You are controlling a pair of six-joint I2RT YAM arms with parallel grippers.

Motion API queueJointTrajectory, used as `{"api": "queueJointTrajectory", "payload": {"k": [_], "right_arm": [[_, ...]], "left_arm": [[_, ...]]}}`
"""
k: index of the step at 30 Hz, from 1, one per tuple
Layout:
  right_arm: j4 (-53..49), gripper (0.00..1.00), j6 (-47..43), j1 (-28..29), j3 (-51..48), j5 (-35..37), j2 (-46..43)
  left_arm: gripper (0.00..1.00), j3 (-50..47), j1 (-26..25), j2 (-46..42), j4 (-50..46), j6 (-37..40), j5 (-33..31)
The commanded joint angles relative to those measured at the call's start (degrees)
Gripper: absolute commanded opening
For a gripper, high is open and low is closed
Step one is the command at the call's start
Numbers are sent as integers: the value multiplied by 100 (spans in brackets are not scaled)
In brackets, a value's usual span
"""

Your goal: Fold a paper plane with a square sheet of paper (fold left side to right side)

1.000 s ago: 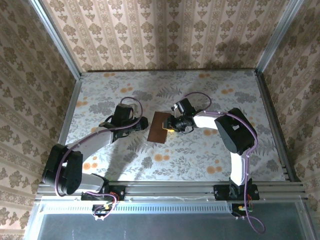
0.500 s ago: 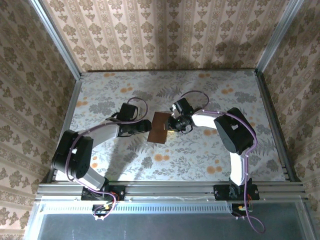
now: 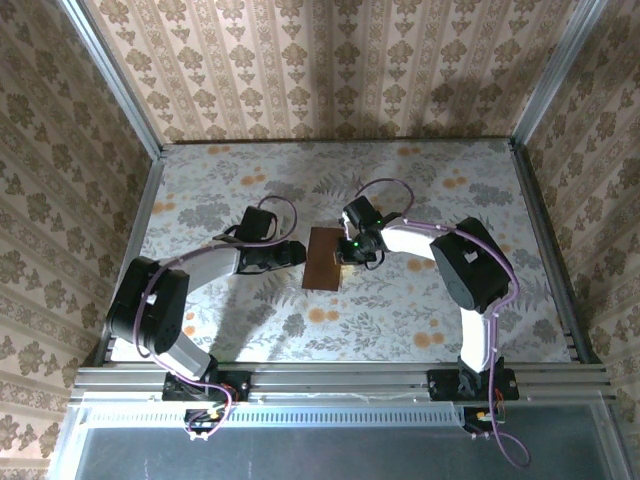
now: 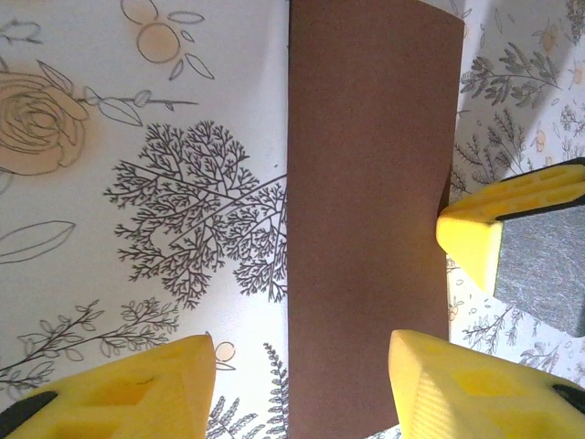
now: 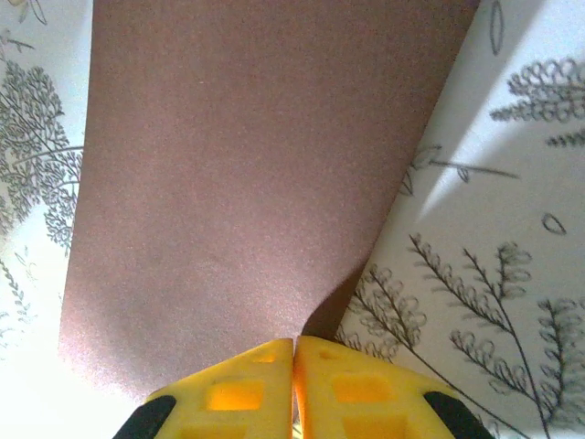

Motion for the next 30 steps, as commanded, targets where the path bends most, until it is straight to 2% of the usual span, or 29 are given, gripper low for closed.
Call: {"api": "queueJointTrajectory", "payload": {"k": [1,14,19,30], "right_arm": [[-904,13,-274,0,-228,494,36],[-740,13,-207,0,-324,421,-52],[-695,13,-161,1,-317,384,-21],[-679,13,-147,17,-283,361,19]], "left_arm": [[53,172,18,190,43,-109,231],[52,420,-157,598,52,-181,423],[44,459,-220,723,113,-203,494],[43,430,-281,960,218,-259,608]]}}
